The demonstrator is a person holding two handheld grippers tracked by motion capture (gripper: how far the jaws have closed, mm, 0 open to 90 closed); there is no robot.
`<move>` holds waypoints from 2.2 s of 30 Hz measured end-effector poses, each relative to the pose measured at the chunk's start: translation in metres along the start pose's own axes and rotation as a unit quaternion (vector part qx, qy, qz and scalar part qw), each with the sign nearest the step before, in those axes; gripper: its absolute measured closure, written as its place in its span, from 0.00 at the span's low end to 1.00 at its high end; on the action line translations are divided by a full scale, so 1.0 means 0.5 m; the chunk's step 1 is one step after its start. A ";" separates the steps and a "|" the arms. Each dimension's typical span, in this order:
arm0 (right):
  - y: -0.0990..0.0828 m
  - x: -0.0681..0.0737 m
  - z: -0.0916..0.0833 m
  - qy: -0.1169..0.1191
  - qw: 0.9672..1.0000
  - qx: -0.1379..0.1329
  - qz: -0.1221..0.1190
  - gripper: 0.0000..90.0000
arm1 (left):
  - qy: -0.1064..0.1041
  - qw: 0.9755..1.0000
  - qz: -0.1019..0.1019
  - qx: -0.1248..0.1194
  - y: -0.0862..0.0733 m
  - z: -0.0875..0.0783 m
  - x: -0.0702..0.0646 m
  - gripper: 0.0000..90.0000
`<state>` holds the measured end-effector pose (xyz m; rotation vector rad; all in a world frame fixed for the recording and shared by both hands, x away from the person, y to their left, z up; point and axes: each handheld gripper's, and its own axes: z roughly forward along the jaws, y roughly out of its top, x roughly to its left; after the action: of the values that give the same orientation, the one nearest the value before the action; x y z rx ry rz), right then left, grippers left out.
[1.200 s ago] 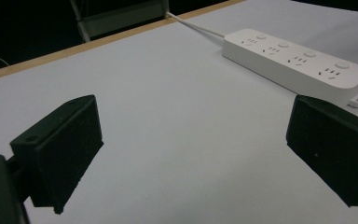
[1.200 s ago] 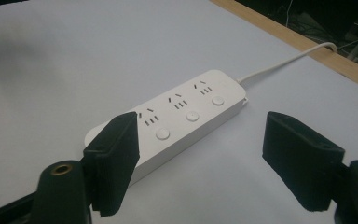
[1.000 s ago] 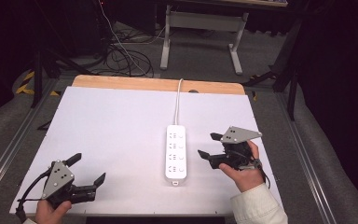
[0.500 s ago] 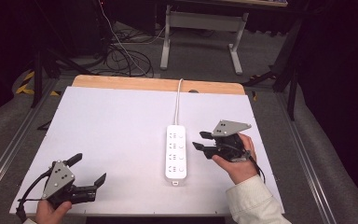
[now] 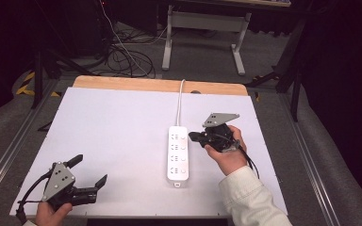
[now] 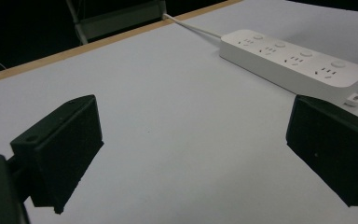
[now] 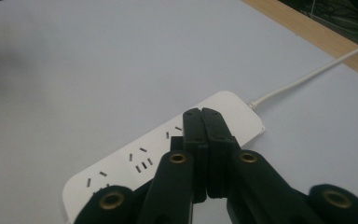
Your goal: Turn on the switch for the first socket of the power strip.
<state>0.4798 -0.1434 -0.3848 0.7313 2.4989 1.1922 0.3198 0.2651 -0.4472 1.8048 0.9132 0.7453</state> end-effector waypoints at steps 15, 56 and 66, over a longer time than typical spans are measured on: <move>-0.005 -0.028 0.087 -0.013 0.999 0.017 0.048 1.00 | 0.000 1.000 0.000 0.000 0.000 0.001 0.001 0.05; -0.043 -0.046 0.174 -0.046 0.997 0.044 0.050 1.00 | 0.003 1.000 -0.001 0.004 -0.001 0.003 0.003 0.05; -0.045 -0.041 0.175 -0.050 0.997 0.041 0.050 1.00 | 0.001 1.000 -0.002 0.004 -0.002 0.004 0.002 0.05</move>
<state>0.5289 -0.1103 -0.4562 0.9250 2.4660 1.0613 0.3215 0.2652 -0.4486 1.8088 0.9218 0.7434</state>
